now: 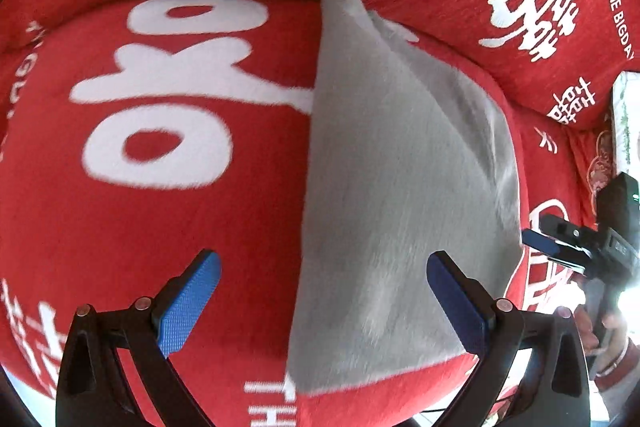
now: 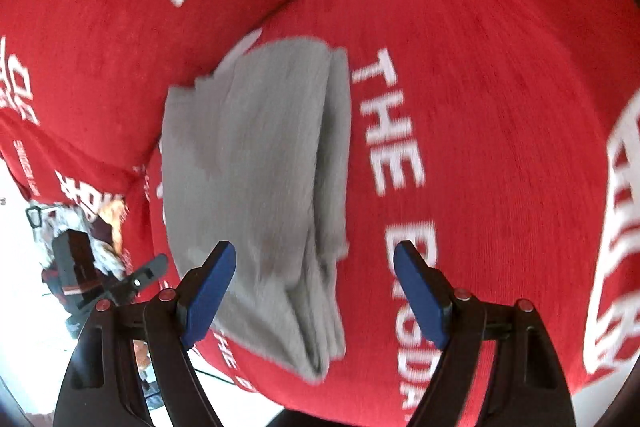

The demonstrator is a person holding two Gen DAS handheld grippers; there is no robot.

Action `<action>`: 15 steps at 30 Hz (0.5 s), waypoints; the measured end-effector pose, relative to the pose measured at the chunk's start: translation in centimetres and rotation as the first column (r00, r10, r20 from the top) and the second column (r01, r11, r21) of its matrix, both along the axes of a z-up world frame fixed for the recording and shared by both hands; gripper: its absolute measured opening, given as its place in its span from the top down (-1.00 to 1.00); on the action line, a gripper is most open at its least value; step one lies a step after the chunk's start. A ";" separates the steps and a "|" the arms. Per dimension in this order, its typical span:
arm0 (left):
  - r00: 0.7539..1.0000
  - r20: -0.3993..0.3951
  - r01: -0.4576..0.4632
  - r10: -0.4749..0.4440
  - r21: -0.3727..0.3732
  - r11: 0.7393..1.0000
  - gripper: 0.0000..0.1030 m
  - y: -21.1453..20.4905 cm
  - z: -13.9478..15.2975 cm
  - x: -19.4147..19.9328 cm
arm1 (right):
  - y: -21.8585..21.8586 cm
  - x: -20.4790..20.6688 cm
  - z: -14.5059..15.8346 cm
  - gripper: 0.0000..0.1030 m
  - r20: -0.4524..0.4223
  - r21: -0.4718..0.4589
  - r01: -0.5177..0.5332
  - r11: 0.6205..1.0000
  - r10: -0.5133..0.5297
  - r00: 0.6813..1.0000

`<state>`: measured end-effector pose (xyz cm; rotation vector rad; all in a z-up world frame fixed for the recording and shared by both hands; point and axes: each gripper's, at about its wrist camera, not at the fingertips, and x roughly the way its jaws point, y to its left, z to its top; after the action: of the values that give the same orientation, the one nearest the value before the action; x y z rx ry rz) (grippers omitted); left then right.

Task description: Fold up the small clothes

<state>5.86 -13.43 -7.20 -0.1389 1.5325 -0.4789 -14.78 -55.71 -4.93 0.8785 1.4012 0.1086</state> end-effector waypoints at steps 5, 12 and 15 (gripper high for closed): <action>0.998 -0.026 0.053 -0.054 -0.051 0.997 -1.00 -1.5 -1.5 1.4 | -1.6 1.3 -2.6 -0.63 0.023 0.118 0.006 0.993 -0.009 1.000; 0.987 -0.069 0.135 -0.143 -0.106 0.985 -1.00 -4.1 -3.2 1.7 | -1.9 1.5 -5.1 -0.63 0.073 0.299 -0.020 0.954 -0.002 0.997; 0.989 -0.066 0.127 -0.135 -0.120 0.985 -1.00 -4.8 -3.5 1.9 | -1.2 2.2 -5.4 -0.63 0.103 0.324 -0.048 0.945 0.015 0.995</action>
<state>7.79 -18.24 -10.74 -0.1474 1.5932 -0.6745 -12.61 -56.89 -10.35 1.1081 1.3238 0.4141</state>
